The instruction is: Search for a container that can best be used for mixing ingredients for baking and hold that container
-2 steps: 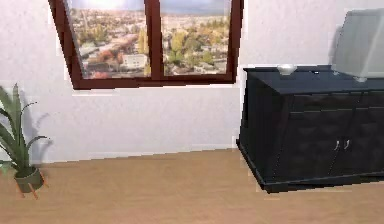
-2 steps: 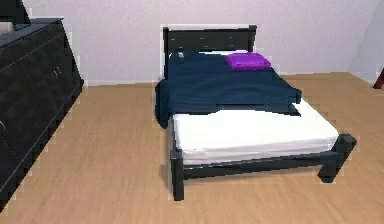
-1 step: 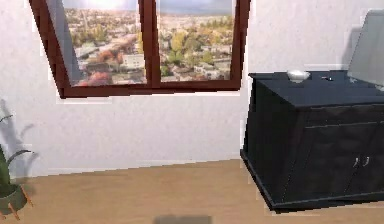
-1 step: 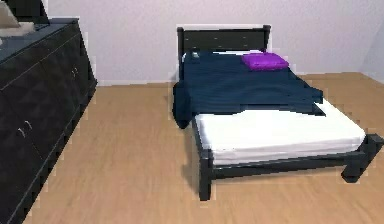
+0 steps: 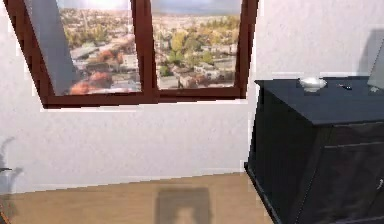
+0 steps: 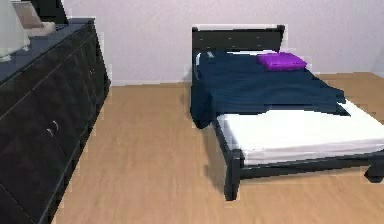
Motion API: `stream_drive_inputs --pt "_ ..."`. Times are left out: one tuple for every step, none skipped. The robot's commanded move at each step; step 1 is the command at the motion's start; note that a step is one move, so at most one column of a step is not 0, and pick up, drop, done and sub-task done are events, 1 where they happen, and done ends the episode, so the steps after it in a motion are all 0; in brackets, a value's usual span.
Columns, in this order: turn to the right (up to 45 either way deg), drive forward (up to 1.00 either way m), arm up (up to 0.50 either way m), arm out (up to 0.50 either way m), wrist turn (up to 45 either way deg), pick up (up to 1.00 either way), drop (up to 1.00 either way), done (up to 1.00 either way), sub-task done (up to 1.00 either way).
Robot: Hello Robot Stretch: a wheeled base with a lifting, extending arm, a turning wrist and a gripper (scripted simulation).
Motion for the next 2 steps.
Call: stream_drive_inputs --pt "39.0 0.0 0.0 0.0 0.0 0.0 0.0 0.0 0.0" --pt "0.0 0.55 0.0 0.0 0.0 0.0 0.0 0.0 0.0"
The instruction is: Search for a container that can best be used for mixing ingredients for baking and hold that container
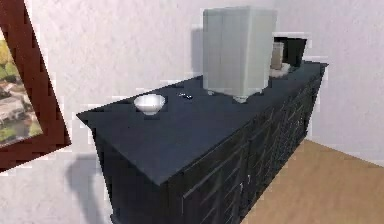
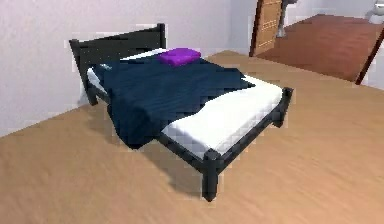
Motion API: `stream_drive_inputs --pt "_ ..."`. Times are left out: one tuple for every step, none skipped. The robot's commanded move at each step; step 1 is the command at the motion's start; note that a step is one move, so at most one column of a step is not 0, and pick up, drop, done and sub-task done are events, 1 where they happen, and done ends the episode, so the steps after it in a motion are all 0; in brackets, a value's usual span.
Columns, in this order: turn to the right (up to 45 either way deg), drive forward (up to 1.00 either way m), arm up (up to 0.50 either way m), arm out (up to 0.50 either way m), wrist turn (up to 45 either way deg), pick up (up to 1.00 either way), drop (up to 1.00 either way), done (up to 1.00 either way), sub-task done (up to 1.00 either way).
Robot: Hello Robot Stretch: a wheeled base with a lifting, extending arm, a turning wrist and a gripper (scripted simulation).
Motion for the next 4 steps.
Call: stream_drive_inputs --pt "-45.0 0.0 0.0 0.0 0.0 0.0 0.0 0.0 0.0" --pt "-45.0 0.0 0.0 0.0 0.0 0.0 0.0 0.0 0.0" --pt "-12.0 0.0 0.0 0.0 0.0 0.0 0.0 0.0 0.0" --pt "45.0 0.0 0.0 0.0 0.0 0.0 0.0 0.0 0.0"
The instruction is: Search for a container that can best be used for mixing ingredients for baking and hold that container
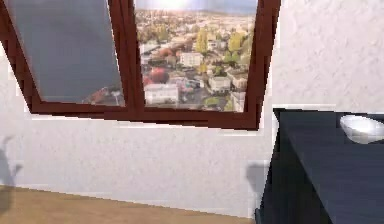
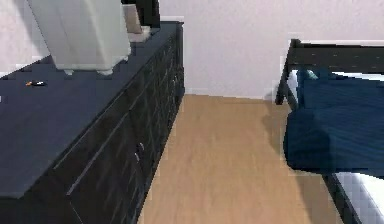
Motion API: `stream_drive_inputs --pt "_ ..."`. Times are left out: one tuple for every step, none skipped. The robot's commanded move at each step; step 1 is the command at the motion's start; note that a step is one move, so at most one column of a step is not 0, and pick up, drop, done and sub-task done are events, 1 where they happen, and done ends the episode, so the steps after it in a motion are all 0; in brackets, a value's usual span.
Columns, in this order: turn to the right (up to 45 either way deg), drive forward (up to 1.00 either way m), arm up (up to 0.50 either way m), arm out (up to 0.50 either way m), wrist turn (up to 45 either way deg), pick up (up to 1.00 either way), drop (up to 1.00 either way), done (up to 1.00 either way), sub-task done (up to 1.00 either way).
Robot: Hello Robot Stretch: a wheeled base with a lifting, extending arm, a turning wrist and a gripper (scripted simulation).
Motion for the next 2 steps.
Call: stream_drive_inputs --pt "45.0 0.0 0.0 0.0 0.0 0.0 0.0 0.0 0.0" --pt "42.0 0.0 0.0 0.0 0.0 0.0 0.0 0.0 0.0"
